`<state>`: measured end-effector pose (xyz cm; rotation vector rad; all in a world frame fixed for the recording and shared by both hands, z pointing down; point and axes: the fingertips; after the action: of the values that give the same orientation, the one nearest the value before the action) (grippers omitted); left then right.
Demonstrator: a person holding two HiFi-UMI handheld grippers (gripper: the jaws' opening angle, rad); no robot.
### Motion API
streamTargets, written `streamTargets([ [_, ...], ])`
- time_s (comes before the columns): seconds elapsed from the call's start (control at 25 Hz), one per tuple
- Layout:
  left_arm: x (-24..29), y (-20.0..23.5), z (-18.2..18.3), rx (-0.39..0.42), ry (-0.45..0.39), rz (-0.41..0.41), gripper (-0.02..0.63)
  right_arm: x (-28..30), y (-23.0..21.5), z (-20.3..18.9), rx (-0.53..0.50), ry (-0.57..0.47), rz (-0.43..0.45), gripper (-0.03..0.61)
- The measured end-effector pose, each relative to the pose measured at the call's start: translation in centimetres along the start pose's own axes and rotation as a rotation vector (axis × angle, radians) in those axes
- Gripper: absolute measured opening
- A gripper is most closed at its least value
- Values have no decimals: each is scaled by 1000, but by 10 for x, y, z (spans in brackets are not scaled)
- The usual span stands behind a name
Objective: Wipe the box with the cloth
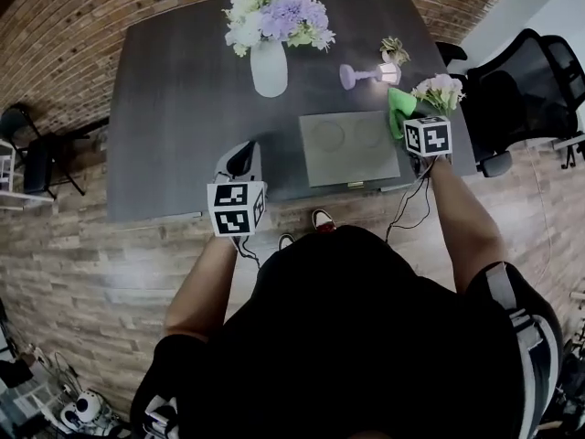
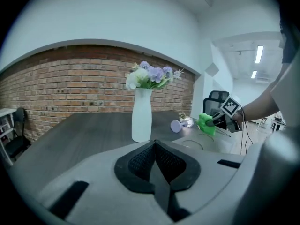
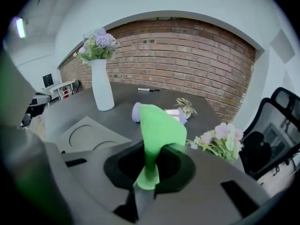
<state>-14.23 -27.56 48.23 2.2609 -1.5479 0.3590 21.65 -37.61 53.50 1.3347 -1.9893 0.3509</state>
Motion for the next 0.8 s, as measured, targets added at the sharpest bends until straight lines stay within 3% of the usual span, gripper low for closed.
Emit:
streamTargets([
  [0.24, -13, 12, 7, -8, -16, 62, 8, 38, 63, 33, -143, -12, 131, 43],
  [0.56, -38, 25, 2, -20, -20, 118, 8, 50, 219, 68, -279, -102, 390, 43],
  [0.8, -62, 27, -3, -3, -28, 131, 8, 30, 318, 80, -312, -134, 586, 43],
])
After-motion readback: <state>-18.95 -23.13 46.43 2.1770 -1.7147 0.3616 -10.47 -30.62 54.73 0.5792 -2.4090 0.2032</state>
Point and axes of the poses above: the fingertips, and each gripper's own axes: x forward along the fingers, y to its left, z out of its top, and after that the axes turned 6 degrees about -x, right-handed
